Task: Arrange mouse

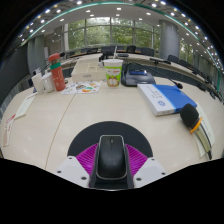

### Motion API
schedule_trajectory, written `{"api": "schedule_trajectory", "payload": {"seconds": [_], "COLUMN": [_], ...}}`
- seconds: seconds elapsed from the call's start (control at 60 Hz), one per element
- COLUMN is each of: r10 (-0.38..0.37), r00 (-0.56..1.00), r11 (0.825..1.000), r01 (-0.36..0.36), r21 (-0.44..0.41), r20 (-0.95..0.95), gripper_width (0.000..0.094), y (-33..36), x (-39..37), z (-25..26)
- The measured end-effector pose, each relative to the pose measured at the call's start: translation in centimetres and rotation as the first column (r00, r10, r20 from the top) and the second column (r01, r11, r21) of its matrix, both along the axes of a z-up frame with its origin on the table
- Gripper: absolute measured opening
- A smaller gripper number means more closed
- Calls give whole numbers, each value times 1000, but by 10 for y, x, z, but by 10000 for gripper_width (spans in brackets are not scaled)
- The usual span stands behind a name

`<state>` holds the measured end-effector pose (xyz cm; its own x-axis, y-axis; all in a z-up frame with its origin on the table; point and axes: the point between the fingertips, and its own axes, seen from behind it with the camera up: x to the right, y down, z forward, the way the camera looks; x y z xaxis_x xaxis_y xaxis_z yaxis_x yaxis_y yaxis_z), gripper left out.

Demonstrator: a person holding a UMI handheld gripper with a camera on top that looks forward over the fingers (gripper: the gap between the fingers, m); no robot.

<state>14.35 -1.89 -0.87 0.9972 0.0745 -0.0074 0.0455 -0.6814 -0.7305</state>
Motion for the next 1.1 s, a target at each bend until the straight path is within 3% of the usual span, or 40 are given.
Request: {"api": "schedule_trajectory", "payload": {"seconds": [0.067,0.117,0.133,0.167,0.233,0.417,0.7,0.883,1.1], "r10": [11,19,23,26,24,5,-48,-95,-119], "r00": [1000,1000,1000,1000,1000,1000,998,993,991], "r11": [1000,1000,1000,1000,999,997,985,977,972], "r01": [-10,-19,-23,-26,-25,-6,41,80,105], "r21": [3,7,9,12,24,77,167,196,212], "r20": [-30,-19,-13,1,15,5,38,67,53], "gripper_width": [547,826,871,816,867,857,853,852,853], "y": [1,-1,-2,-3,-8,-47,-180,-271,-331], "x": [-3,-2,-2,-1,-1,-7,-13,-8,-12], "z": [0,5,7,11,25,85,176,208,227]}}
